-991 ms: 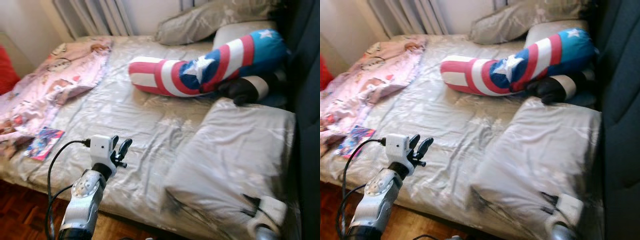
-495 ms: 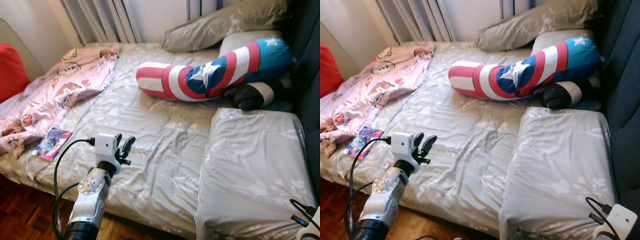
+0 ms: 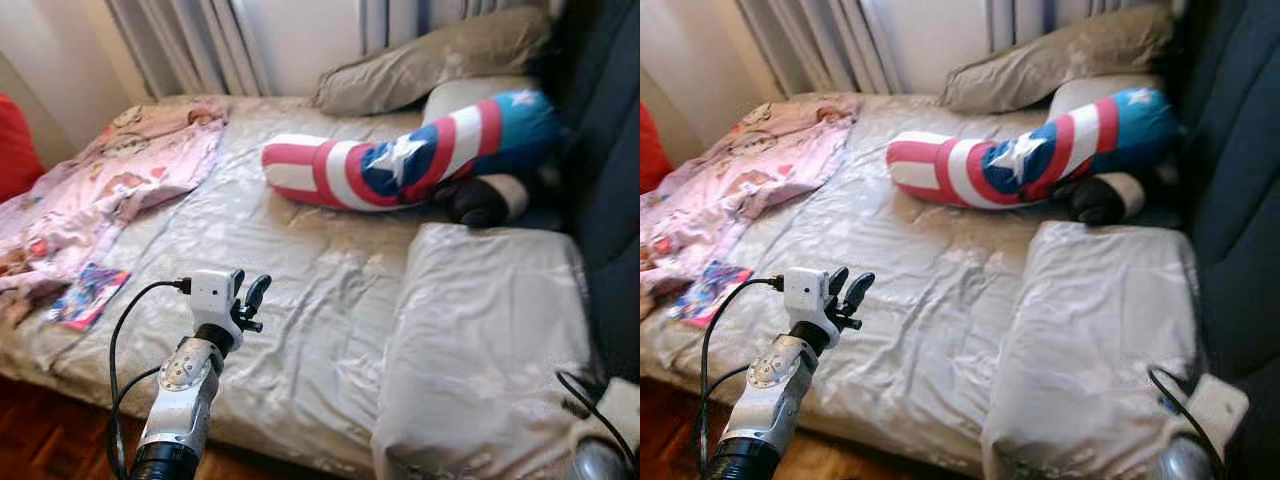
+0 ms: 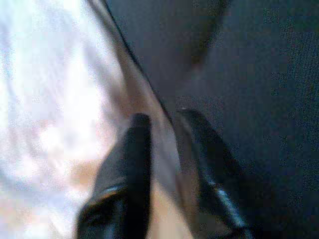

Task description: Clean up the room

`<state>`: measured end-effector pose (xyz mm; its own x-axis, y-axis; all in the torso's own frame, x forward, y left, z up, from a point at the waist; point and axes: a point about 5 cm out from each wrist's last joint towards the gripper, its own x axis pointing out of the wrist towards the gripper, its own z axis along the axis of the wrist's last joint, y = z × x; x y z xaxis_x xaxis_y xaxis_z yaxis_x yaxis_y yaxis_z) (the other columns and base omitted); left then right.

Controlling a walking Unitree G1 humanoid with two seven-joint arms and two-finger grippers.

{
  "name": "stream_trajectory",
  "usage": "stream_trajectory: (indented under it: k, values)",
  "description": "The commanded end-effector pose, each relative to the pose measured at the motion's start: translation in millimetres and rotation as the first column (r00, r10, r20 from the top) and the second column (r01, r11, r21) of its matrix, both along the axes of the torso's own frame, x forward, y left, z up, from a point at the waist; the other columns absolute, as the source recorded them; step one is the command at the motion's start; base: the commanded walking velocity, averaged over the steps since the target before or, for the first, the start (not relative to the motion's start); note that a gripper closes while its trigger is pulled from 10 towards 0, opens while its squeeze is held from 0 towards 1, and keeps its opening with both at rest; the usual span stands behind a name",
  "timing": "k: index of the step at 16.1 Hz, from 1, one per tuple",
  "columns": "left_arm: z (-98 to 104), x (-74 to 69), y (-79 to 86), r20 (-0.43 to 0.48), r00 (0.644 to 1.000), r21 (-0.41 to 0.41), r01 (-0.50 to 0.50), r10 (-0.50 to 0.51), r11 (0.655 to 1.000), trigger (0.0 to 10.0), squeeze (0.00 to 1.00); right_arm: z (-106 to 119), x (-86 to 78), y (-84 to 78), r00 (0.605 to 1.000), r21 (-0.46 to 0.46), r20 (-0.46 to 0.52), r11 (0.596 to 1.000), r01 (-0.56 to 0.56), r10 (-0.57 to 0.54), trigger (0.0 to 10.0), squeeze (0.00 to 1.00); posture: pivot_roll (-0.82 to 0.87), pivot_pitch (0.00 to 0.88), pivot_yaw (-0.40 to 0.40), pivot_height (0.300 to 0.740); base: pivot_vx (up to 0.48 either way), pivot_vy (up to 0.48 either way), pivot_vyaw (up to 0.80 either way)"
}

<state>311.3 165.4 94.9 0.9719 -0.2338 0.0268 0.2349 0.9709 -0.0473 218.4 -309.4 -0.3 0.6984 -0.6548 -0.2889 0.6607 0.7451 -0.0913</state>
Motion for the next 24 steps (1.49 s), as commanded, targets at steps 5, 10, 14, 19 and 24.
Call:
stream_trajectory:
  k: [5, 10, 14, 19, 24]
  values:
    - [-15.7, -0.9, 2.8, -0.048, 0.999, -0.003, -0.023, 0.023, 1.000, 10.0, 0.00, 12.3, 31.6, 48.7, 0.933, -0.011, 0.139, 0.943, -0.333, 0.331, 10.0, 0.00, -0.02, 0.032, 0.095, 0.740, 0.000, 0.000, 0.00]
    - [-50.0, -10.4, 16.8, -0.172, 0.979, 0.025, -0.106, 0.109, 0.994, 10.0, 0.00, 8.5, 49.1, 96.7, 0.778, 0.045, 0.124, 0.779, -0.625, 0.617, 10.0, 0.00, -0.04, 0.000, 0.065, 0.740, 0.000, 0.000, 0.00]
    - [-113.0, -46.3, 22.1, -0.469, 0.860, 0.124, -0.160, 0.200, 0.979, 10.0, 0.00, -18.6, 45.6, 120.7, 0.705, 0.184, -0.054, 0.701, -0.689, 0.708, 10.0, 0.00, -0.04, 0.000, 0.039, 0.740, 0.000, 0.000, 0.00]
    - [-144.5, -78.9, 28.8, -0.616, 0.747, 0.213, -0.146, 0.249, 0.966, 10.0, 0.00, -50.9, 18.2, 137.0, 0.696, 0.366, -0.199, 0.711, -0.600, 0.690, 10.0, 0.00, -0.02, 0.000, 0.026, 0.740, 0.000, 0.000, 0.00]
    - [-157.9, -97.5, 28.8, -0.673, 0.695, 0.243, -0.118, 0.255, 0.963, 10.0, 0.00, -63.4, -0.2, 139.5, 0.707, 0.395, -0.242, 0.733, -0.554, 0.664, 10.0, 0.00, -0.04, 0.000, 0.041, 0.740, 0.000, 0.000, 0.00]
